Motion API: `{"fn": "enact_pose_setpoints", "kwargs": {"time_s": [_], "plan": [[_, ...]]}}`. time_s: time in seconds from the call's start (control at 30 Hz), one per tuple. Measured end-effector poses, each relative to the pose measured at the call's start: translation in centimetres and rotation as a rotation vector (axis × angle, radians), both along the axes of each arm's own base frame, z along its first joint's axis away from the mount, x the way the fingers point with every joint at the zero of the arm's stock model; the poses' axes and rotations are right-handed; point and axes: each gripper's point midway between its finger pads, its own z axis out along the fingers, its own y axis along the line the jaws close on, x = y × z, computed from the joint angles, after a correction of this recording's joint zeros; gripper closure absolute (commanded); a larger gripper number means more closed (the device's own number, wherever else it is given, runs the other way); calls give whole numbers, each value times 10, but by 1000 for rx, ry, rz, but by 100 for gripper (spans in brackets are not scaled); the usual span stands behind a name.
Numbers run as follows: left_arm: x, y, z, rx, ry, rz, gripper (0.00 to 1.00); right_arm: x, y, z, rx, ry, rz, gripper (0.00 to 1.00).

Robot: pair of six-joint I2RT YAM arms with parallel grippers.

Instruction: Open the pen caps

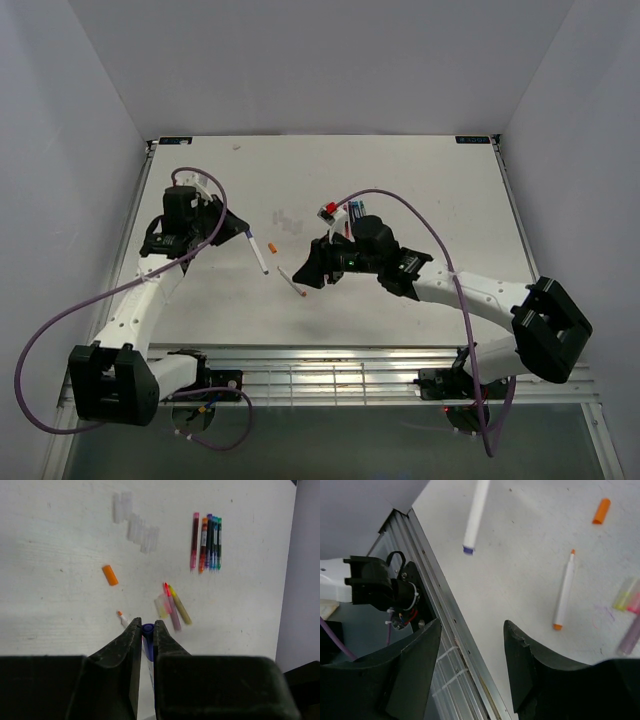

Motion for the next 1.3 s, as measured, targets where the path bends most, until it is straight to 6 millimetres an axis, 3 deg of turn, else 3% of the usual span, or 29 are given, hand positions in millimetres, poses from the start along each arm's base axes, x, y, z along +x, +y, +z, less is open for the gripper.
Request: {"fn": "enact_pose_setpoints", "kwargs": {"time_s": [0.1,0.2,0.5,0.67,0.77,0.8,0.9,0.93,1.13,1.3], "plan": [[-18,-10,-16,-29,30,-38,100,2,16,15,63,5,37,40],[-30,-17,-22,-52,42,-64,100,3,31,16,85,40,65,40],[-40,-31,-1,-113,-16,-115,100,4,55,-10,78,139,97,40],[-46,-39,1,-142,-12,-140,100,7,66,-9,97,153,108,41],[-47,-42,0,-153,-9,-147,100,9,72,-10,109,159,116,53],[-48,-43,0,-157,-8,-151,100,10,74,-12,110,165,118,68],[-49,-45,0,-166,-4,-154,100,9,77,-18,111,194,121,92],[-49,-45,0,-166,-4,-155,98,10,77,-20,110,204,119,92],[-47,-44,-1,-164,-9,-155,66,11,80,-19,133,229,120,92],[-53,-46,-14,-161,11,-164,60,8,84,-19,154,240,141,92]]}}
